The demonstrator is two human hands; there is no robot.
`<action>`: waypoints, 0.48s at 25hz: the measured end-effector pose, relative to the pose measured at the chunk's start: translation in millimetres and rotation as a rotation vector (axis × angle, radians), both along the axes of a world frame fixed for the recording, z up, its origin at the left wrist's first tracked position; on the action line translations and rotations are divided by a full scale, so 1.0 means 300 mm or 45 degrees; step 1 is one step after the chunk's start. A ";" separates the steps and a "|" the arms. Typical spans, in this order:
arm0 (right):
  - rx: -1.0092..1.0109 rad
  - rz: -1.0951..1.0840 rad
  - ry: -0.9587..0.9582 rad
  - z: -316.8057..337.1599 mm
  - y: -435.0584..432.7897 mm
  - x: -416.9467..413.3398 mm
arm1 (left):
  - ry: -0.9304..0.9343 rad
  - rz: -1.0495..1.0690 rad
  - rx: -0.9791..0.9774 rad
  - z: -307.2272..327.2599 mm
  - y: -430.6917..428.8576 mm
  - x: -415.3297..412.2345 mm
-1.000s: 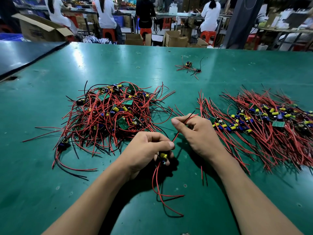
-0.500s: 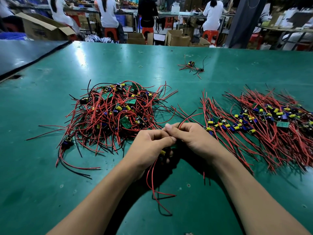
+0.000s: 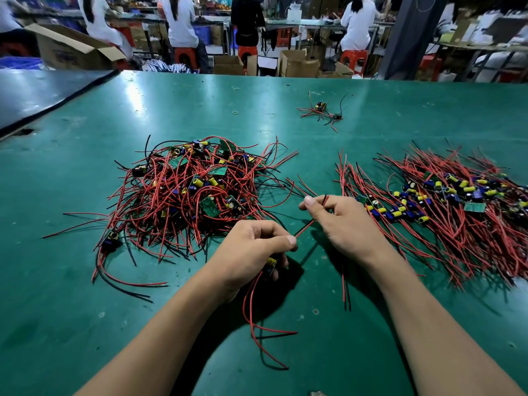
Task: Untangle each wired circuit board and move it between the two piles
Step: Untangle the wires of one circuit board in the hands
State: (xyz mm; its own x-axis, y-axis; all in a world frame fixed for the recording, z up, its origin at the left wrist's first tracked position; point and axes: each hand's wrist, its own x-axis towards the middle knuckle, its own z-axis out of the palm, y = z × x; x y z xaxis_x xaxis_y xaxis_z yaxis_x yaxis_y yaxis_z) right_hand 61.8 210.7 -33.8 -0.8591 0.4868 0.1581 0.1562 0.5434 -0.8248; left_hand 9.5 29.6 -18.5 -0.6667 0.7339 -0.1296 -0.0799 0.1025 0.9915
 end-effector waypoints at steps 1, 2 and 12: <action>0.035 -0.033 0.014 -0.003 0.011 0.000 | 0.006 -0.012 0.000 0.001 0.000 0.001; 0.081 -0.070 0.026 -0.009 0.023 -0.003 | 0.010 -0.021 0.002 0.000 0.002 0.002; -0.590 -0.111 0.188 -0.011 0.009 -0.017 | -0.118 0.012 0.031 -0.012 -0.001 -0.011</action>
State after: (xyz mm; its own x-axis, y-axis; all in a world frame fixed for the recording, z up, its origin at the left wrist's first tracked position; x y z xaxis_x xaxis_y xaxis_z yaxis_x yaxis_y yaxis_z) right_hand 56.8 213.3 -37.0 -0.7965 0.6042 0.0253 0.0478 0.1046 -0.9934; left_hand 6.1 29.4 -21.9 -0.6595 0.7315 -0.1732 -0.1720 0.0775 0.9820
